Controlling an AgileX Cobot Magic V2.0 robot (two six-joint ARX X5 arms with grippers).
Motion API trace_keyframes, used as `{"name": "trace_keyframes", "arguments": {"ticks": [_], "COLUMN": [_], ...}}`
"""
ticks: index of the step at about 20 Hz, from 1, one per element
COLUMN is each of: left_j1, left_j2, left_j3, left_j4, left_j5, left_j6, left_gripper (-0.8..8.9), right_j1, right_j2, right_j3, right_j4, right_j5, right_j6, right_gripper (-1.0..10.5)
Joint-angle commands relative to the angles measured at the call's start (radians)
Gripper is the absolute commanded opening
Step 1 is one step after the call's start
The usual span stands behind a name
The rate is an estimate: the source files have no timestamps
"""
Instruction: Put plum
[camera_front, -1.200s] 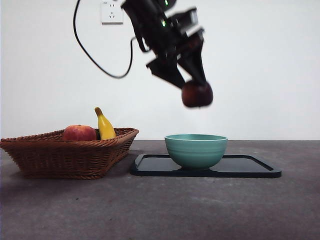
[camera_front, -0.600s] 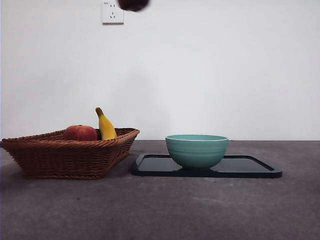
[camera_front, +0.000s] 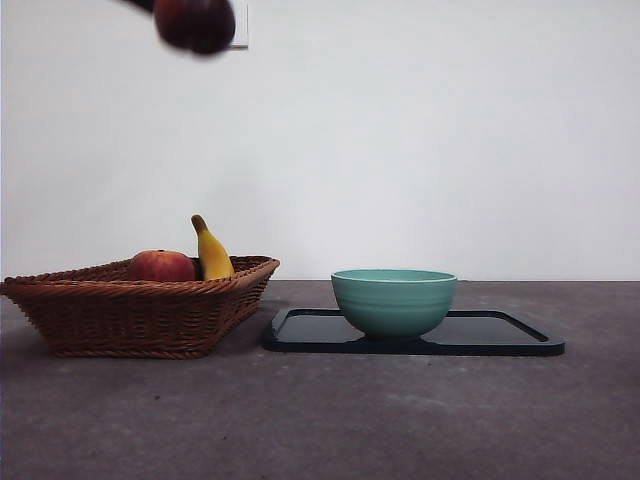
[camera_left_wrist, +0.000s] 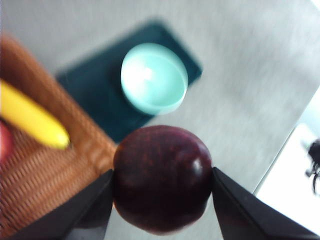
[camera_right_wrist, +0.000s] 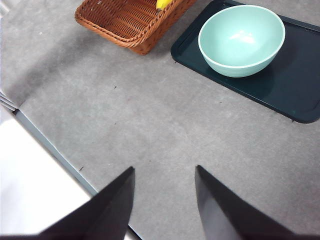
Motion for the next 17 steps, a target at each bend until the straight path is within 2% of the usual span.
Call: {"name": "trace_keyframes", "arguments": {"ticks": [1, 6, 11, 17], "left_j1": [0.026, 0.089, 0.112, 0.104], "left_j2": [0.015, 0.015, 0.015, 0.015], "left_j3": [-0.118, -0.354, -0.484, -0.652], "left_j4": [0.074, 0.306, 0.491, 0.710], "left_j5": [0.006, -0.016, -0.171, -0.257], "left_j6": [0.028, 0.020, 0.003, -0.004], "left_gripper": [2.15, 2.14, 2.13, 2.12], "right_j1": [0.005, 0.005, 0.005, 0.005], "right_j2": [0.003, 0.003, 0.003, 0.003], "right_j3": [0.006, 0.006, 0.006, 0.006], "right_j4": [0.011, 0.011, 0.018, 0.025], "right_j5": [-0.001, -0.001, 0.000, 0.000], "right_j6": [-0.005, -0.004, -0.004, -0.004], "right_gripper": [1.9, 1.9, 1.9, 1.9]}}
